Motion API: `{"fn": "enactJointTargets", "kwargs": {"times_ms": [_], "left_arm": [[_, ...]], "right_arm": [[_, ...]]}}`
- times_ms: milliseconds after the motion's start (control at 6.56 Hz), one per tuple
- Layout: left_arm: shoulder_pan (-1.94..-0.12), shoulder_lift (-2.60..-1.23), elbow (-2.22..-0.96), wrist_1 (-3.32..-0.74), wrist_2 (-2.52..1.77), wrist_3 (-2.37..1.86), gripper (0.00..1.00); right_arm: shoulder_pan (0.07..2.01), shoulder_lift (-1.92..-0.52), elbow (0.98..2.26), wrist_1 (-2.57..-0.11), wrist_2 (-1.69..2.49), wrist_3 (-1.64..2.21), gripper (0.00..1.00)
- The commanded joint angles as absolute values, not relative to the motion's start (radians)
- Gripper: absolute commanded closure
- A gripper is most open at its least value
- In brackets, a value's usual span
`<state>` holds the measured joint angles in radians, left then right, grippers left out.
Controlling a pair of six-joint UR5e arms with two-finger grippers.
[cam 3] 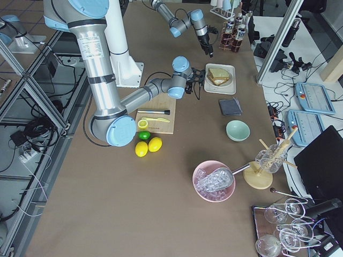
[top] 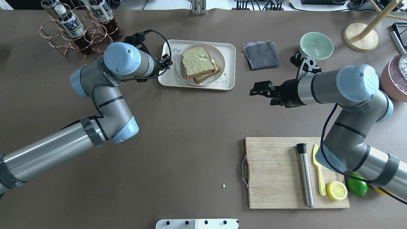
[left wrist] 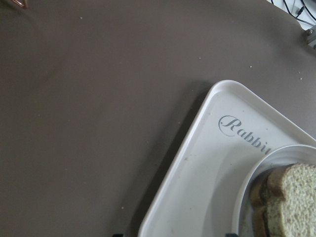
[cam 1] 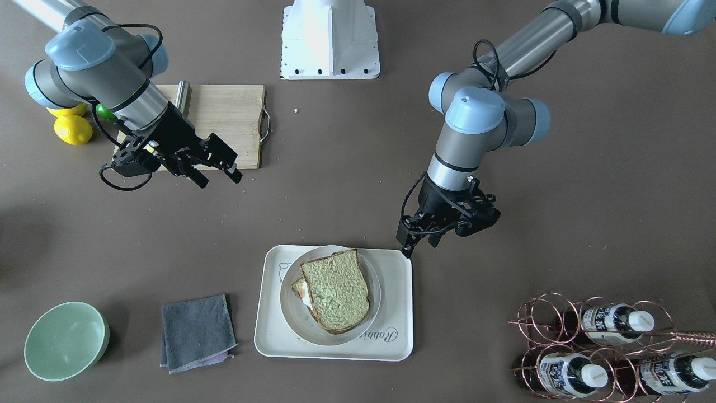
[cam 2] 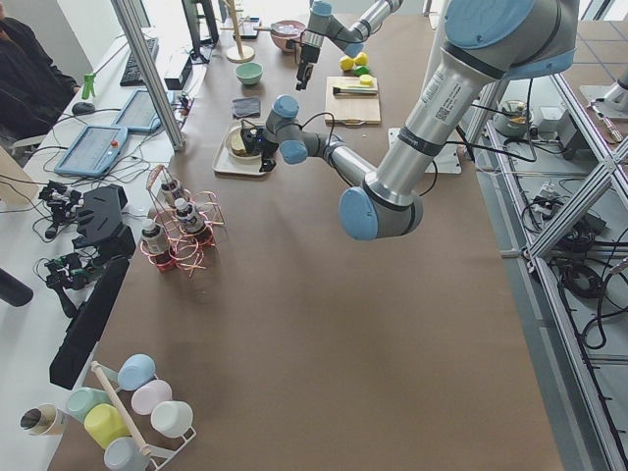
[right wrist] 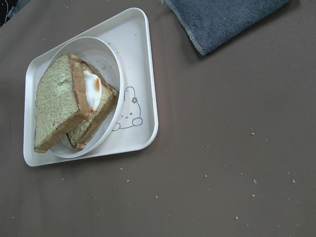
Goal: Make sandwich and place on tray
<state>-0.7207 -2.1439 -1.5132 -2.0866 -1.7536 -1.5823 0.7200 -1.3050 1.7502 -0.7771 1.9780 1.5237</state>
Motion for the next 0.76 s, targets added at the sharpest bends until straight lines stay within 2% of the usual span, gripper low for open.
{"fn": "enactJointTargets", "kwargs": {"times_ms": [0,153,610], "left_arm": [[-0.768,-1.978,-1.83,-1.856,-1.776,-1.382,0.03],[-0.791,-1.873,-1.927,-1.833,-1.778,-1.264,0.03],[-1.021,-1.728,-1.953,-1.836,-1.958,-0.925,0.03]], "right_arm": [[0.793,-1.339,1.753,-0.787,2.052,1.508,0.0],[0.845,-1.36,1.753,-0.822,2.1,1.435,0.0],[1.047,-1.382,1.755,-1.264,2.151,0.832,0.0]]}}
